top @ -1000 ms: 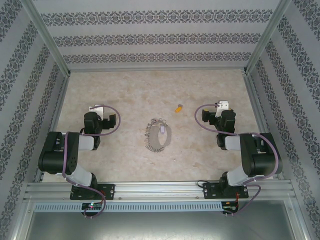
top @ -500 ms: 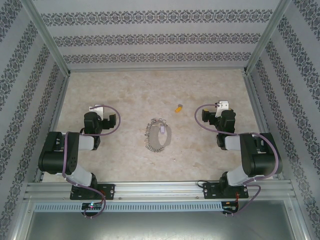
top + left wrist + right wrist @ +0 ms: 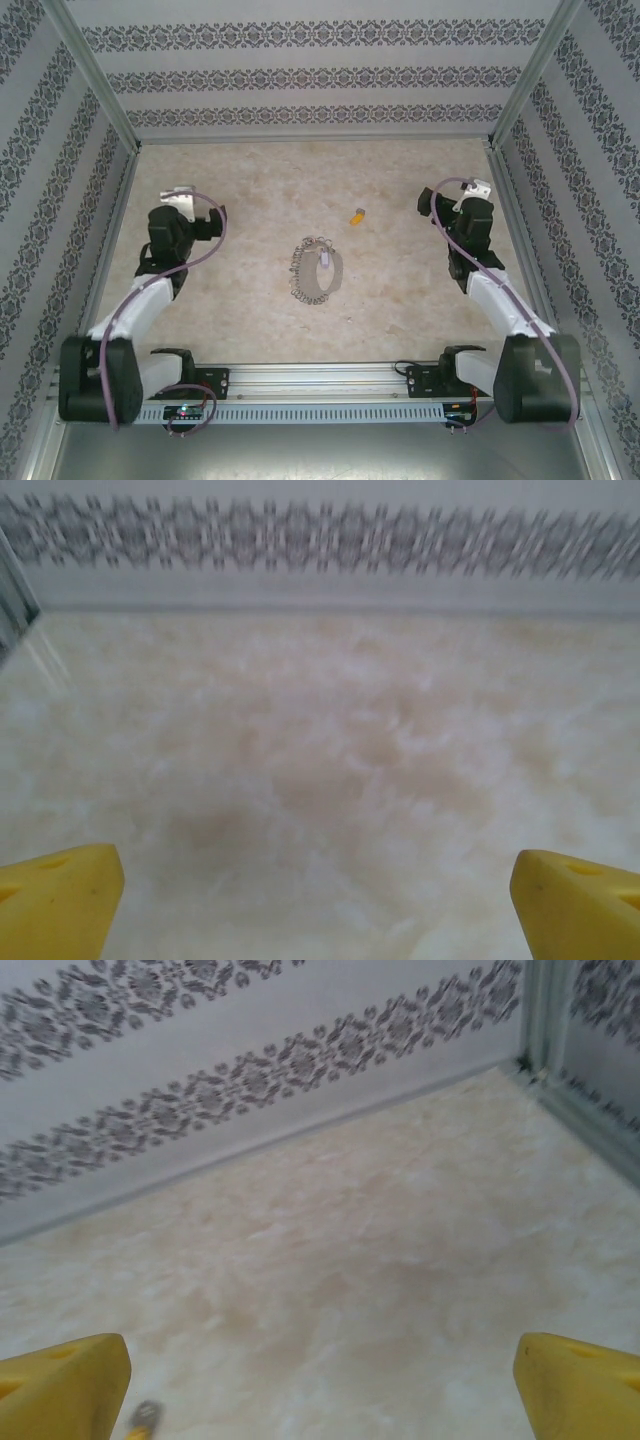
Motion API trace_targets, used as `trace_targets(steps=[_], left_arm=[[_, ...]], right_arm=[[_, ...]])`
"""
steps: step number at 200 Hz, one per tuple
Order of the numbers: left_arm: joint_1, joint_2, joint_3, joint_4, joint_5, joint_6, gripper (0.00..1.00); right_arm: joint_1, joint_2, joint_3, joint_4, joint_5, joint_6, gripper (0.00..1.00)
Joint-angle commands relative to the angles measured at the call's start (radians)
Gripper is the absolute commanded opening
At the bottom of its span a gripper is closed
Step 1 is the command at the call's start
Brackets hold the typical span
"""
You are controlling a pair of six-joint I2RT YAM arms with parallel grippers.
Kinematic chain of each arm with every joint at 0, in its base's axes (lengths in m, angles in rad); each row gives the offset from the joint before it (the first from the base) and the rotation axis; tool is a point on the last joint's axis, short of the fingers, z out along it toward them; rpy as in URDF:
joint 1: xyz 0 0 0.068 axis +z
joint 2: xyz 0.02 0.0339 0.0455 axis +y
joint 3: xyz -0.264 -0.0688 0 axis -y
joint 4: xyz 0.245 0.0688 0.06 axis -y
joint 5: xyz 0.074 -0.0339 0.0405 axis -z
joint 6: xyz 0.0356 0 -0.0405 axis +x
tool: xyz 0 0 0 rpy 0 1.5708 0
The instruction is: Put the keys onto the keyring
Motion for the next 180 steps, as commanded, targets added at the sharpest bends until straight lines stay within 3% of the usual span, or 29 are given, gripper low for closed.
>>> trace_targets(steps=[1,12,28,34,59,96,134,154,180], left_arm=[[-0.007,-0.17,0.054,-0.369,-0.005,-0.145,1.0],[-0.007,-0.244,0.069,-0.469,-0.077,-0.229,1.0],[-0.007,-0.355,0.108,-0.711,-0.295,-0.436,0.99],[-0.005,-0.399,0.105,-0.757,-0.326,-0.475,0.99],[-0.005,-0.5,0.072,-0.775,-0.113,-0.432,1.0],[-0.012,-0.361,0.095,-0.862,0.169,-0.455,1.0],[-0.048,-0.34,0.045,-0.862,0.213,-0.463,1.0],[-0.057,-0.336,0.015,-0.846,0.221,-0.474,1.0],[-0.067,-0.322,-0.018,-0.798,0.24,-0.498,1.0]], right_arm=[[0.048,-0.053,0.002,-0.214,-0.1,0.132,0.98],[0.102,-0.065,0.036,-0.315,-0.079,0.081,0.98],[0.166,-0.073,0.047,-0.385,-0.054,0.05,0.98],[0.186,-0.073,0.042,-0.395,-0.06,0.053,0.98],[0.31,-0.046,0.067,-0.52,-0.026,0.098,0.97],[0.565,0.052,0.126,-0.67,0.077,0.149,0.91],[0.769,0.311,0.357,-0.923,0.189,0.228,0.86],[0.788,0.407,0.439,-0.978,0.171,0.264,0.84],[0.787,0.507,0.526,-1.057,0.2,0.313,0.73]])
